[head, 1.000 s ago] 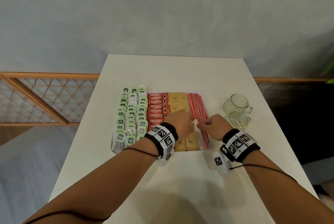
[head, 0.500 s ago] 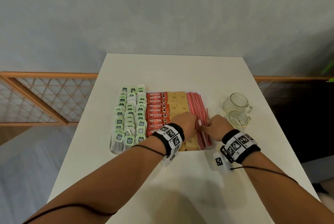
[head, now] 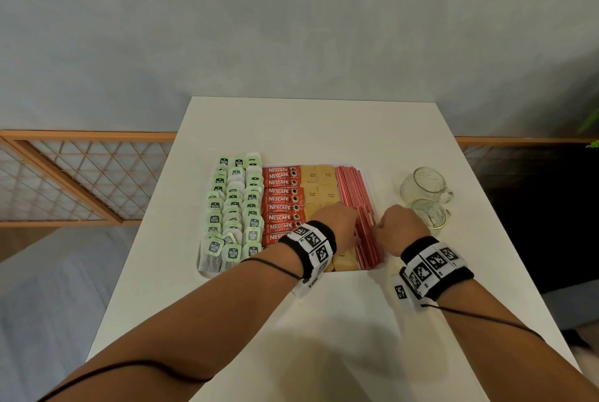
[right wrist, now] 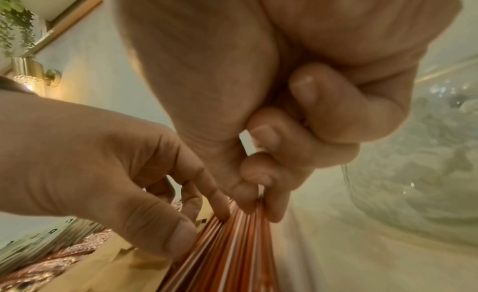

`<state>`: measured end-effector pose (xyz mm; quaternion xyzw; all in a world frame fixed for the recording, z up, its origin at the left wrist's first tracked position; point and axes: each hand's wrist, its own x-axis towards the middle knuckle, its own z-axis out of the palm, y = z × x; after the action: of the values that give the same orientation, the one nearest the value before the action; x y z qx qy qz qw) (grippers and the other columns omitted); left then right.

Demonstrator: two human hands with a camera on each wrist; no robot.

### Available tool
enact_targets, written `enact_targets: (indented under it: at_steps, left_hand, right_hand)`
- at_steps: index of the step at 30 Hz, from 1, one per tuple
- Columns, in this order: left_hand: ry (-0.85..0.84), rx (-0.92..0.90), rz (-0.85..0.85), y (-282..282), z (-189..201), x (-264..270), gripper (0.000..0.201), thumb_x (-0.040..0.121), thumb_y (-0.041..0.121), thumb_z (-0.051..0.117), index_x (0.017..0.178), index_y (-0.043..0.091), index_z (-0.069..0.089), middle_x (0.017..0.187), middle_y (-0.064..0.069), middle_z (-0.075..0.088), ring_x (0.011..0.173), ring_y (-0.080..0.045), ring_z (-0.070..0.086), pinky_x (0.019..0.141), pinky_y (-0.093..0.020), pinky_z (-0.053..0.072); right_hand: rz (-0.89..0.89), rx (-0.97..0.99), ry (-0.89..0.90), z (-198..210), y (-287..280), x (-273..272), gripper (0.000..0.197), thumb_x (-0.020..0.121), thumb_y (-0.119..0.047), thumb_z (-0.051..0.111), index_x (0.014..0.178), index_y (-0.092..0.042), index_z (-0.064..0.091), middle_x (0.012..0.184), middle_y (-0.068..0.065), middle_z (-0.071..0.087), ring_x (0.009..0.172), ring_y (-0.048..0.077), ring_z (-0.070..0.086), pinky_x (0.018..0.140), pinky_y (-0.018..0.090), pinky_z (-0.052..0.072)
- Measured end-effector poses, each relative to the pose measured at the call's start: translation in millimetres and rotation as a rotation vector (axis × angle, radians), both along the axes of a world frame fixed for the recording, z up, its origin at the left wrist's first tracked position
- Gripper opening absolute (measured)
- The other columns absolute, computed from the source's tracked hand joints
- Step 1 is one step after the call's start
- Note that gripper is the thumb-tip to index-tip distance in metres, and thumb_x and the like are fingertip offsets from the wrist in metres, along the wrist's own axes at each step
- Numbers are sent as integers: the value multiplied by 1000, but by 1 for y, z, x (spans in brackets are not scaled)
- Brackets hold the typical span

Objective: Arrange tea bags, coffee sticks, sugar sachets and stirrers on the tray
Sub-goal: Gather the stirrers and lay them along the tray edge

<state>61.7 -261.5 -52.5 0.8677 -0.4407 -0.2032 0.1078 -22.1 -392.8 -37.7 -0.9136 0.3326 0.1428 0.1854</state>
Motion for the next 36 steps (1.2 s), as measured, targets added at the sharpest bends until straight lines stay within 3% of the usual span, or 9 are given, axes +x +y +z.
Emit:
enact_targets:
  at_steps: [3, 7, 9, 12, 19, 23, 27, 31, 36]
  left_hand:
    - [-23, 27, -9, -3, 0, -2, 31, 89, 37, 69, 111, 16, 64, 108, -7, 55, 84, -23, 60, 79, -40, 57]
    - [-56, 41, -28, -5, 1, -3, 28, 89, 32, 69, 110, 15, 64, 111, -9, 50, 83, -25, 60, 77, -40, 57]
    - [-54, 47, -28, -6, 1, -4, 29, 89, 33, 69, 111, 14, 64, 113, -10, 51, 84, -26, 60, 77, -40, 57]
    - [-42, 42, -20, -6, 2, -4, 33, 89, 37, 68, 112, 14, 63, 112, -9, 50, 84, -26, 60, 77, -40, 57]
    - [-26, 47, -21, -9, 1, -5, 35, 88, 32, 71, 116, 12, 63, 115, -11, 50, 86, -27, 61, 80, -41, 57]
    - [-37, 63, -32, -10, 0, -4, 34, 88, 29, 72, 117, 12, 64, 116, -11, 50, 86, -27, 62, 81, -41, 58]
    - [-49, 54, -26, -8, 0, -1, 21, 91, 16, 65, 112, 13, 65, 114, -10, 53, 84, -25, 62, 79, -39, 59]
    - [-41, 44, -12, 0, 2, 6, 27, 90, 4, 59, 116, 12, 63, 114, -9, 54, 83, -25, 62, 79, -39, 59]
    - [-29, 37, 14, 14, 7, 10, 29, 94, 14, 58, 123, 16, 61, 122, -8, 54, 90, -26, 64, 81, -37, 58]
  right_hand:
    - [22, -29, 4, 5, 3, -3, 37, 92, -37, 63, 67, -10, 61, 63, 3, 59, 60, 21, 61, 50, 27, 43]
    - [137, -16, -42, 14, 10, -9, 15, 95, -28, 62, 106, -19, 69, 97, 0, 70, 90, 22, 68, 74, 31, 53]
    - [192, -18, -28, 14, 11, -12, 23, 95, -23, 61, 117, -23, 68, 109, 0, 71, 96, 22, 67, 78, 31, 52]
    - [225, -32, -26, 15, 9, -15, 28, 95, -22, 61, 123, -23, 66, 110, 2, 72, 96, 22, 68, 80, 32, 54]
    - [270, -50, 11, 18, 9, -18, 29, 94, -18, 57, 120, -27, 66, 102, -2, 72, 89, 20, 68, 79, 36, 58]
    - [303, -48, 10, 18, 9, -19, 33, 96, -19, 57, 127, -27, 63, 114, 0, 71, 98, 22, 68, 83, 35, 56]
    - [310, -15, 3, 18, 9, -20, 37, 95, -23, 62, 131, -29, 61, 113, -1, 71, 99, 21, 67, 82, 32, 54]
    - [327, 34, 48, 9, 10, -21, 44, 88, -28, 71, 130, -29, 58, 110, -4, 68, 94, 17, 65, 77, 30, 52]
    - [299, 19, 40, -1, 14, -18, 36, 89, -32, 72, 120, -27, 54, 97, -5, 65, 86, 19, 63, 69, 30, 46]
